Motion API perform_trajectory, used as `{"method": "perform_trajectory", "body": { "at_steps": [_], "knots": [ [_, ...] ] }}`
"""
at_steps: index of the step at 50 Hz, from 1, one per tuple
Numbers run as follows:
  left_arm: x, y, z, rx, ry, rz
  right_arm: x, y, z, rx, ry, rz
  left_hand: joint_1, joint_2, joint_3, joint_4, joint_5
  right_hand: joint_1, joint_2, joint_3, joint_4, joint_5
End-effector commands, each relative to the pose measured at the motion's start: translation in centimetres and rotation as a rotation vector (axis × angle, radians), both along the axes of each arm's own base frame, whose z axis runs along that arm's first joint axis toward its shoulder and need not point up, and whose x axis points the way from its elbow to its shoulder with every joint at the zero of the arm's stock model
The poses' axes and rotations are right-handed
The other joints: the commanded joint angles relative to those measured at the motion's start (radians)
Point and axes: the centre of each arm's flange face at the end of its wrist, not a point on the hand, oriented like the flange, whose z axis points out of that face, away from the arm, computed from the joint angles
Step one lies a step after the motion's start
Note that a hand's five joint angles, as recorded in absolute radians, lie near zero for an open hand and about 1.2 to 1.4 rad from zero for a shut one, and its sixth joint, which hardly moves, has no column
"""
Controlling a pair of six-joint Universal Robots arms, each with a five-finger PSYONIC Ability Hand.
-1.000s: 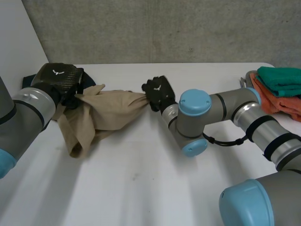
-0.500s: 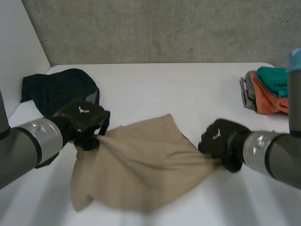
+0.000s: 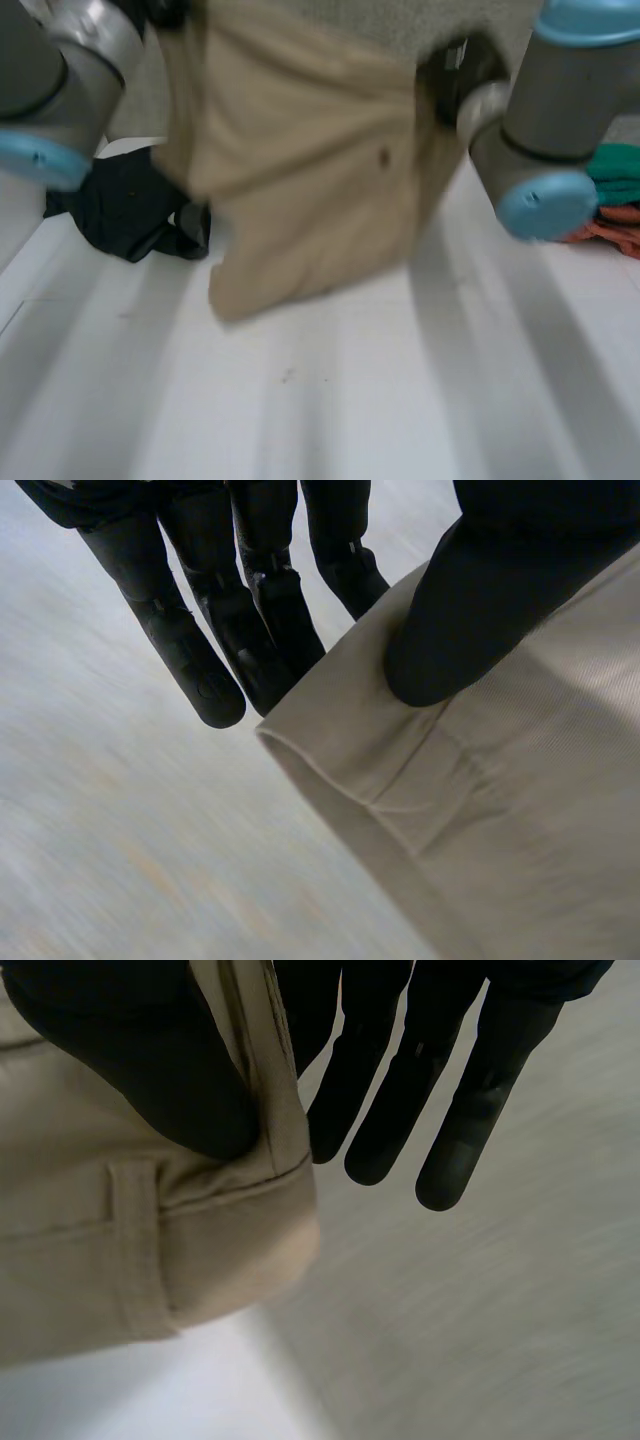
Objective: Fold the laundry.
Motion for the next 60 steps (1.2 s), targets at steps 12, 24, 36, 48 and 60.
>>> {"method": "perform_trajectory", "body": {
  "at_steps": [12, 24, 36, 48, 60],
  "knots": [
    [1.6, -2.5, 1.2, -0.001, 0.294, -0.079, 1.1, -1.6, 7.3, -0.535, -0.349, 0.08, 0.242, 0.2, 0.205, 0.195, 0.217, 0.278, 0.214, 0.206, 0.198, 0.209],
    [0.4, -1.3, -17.5, 0.482, 0.031, -0.12, -1.1, -1.4, -10.3, 0.067, 0.002, 0.006, 0.242, 0.2, 0.205, 0.195, 0.217, 0.278, 0.214, 0.206, 0.198, 0.209],
    [0.8, 8.4, -23.3, 0.692, -0.372, -0.163, -4.6, 4.1, -16.8, 0.418, 0.213, -0.006, 0.242, 0.2, 0.205, 0.195, 0.217, 0.278, 0.214, 0.206, 0.198, 0.209],
    [4.2, 19.6, -18.5, 1.012, -0.776, -0.15, -10.4, 15.1, -12.4, 0.795, 0.688, 0.194, 0.242, 0.2, 0.205, 0.195, 0.217, 0.278, 0.214, 0.206, 0.198, 0.209],
    [2.7, 19.2, -16.3, 0.92, -0.818, -0.24, -10.8, 13.5, -11.9, 0.664, 0.679, 0.22, 0.242, 0.2, 0.205, 0.195, 0.217, 0.278, 0.214, 0.206, 0.198, 0.209]
  ]
}}
